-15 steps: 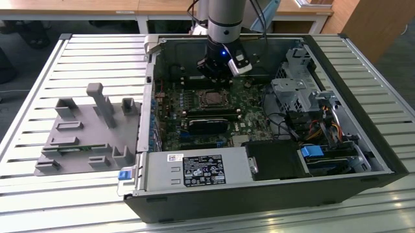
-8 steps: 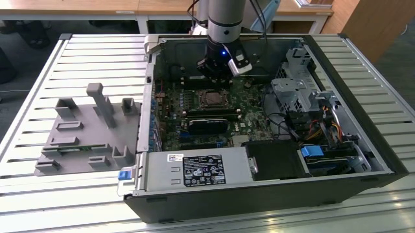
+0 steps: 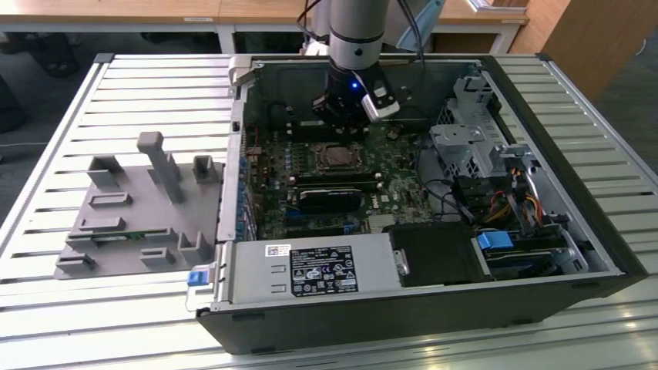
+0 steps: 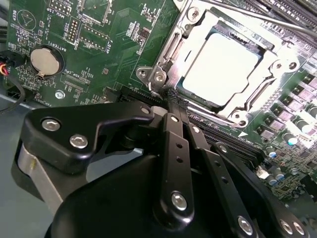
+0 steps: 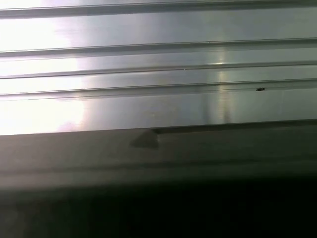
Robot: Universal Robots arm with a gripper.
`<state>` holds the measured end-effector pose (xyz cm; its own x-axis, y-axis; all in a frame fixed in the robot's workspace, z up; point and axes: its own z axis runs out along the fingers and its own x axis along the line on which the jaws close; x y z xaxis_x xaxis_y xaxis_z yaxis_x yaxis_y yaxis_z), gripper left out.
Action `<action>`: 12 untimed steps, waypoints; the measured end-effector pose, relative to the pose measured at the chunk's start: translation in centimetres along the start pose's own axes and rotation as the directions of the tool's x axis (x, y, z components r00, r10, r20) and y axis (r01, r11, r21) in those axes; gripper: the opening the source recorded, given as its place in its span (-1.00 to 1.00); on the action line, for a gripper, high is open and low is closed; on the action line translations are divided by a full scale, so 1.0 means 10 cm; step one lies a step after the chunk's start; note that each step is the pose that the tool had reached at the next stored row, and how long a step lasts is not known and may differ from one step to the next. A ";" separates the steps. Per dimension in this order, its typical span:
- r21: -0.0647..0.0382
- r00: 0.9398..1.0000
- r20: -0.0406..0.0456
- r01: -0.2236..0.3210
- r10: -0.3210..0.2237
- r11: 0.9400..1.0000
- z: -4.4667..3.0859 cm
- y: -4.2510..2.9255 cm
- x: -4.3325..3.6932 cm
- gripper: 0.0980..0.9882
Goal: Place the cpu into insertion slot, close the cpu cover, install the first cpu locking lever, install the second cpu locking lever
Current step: 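Install the first cpu locking lever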
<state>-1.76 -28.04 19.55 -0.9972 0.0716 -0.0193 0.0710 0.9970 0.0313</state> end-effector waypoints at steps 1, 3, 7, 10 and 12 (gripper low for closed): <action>0.000 1.000 0.000 0.000 0.000 1.000 0.003 0.004 0.000 -0.98; -0.001 1.000 0.000 0.000 0.000 1.000 0.005 0.009 -0.001 -0.98; -0.004 1.000 0.002 0.000 0.000 1.000 -0.020 0.015 -0.004 -0.98; -0.002 1.000 0.001 0.000 0.000 1.000 -0.095 0.015 -0.004 -0.98; -0.002 1.000 0.001 0.000 0.000 1.000 -0.146 0.017 -0.005 -0.98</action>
<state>-1.74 -27.92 21.01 -0.9972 0.0716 -0.0200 0.0710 0.9969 0.0334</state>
